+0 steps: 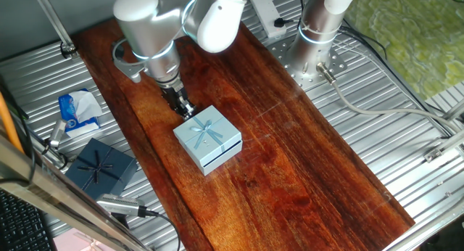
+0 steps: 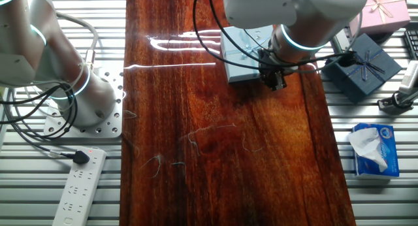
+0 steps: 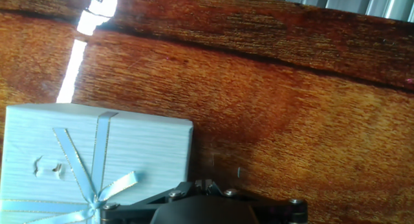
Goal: Slide the outer casing onto the gift box
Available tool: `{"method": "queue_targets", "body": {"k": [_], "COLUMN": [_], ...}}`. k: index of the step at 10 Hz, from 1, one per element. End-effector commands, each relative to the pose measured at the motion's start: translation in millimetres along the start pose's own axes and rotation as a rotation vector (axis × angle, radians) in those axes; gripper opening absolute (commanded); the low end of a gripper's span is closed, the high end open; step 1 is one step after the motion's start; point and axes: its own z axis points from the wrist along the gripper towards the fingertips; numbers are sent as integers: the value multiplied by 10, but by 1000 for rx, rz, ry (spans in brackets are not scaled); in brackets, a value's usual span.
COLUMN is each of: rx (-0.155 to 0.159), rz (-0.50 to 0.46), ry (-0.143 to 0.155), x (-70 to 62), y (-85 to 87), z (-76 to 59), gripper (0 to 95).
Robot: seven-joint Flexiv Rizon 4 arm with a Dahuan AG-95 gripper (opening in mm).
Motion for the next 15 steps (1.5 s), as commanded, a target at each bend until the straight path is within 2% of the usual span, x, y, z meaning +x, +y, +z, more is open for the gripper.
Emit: {"method": "queue_targets", "body": {"k": [1,8,15], "rx": [2,-22,-31], "rz": [1,14,31], "ry": [0,-6,-7], "x": [1,4,-3], "y": [2,12,52], "z": [9,17,33], "gripper": [0,0,0]}}
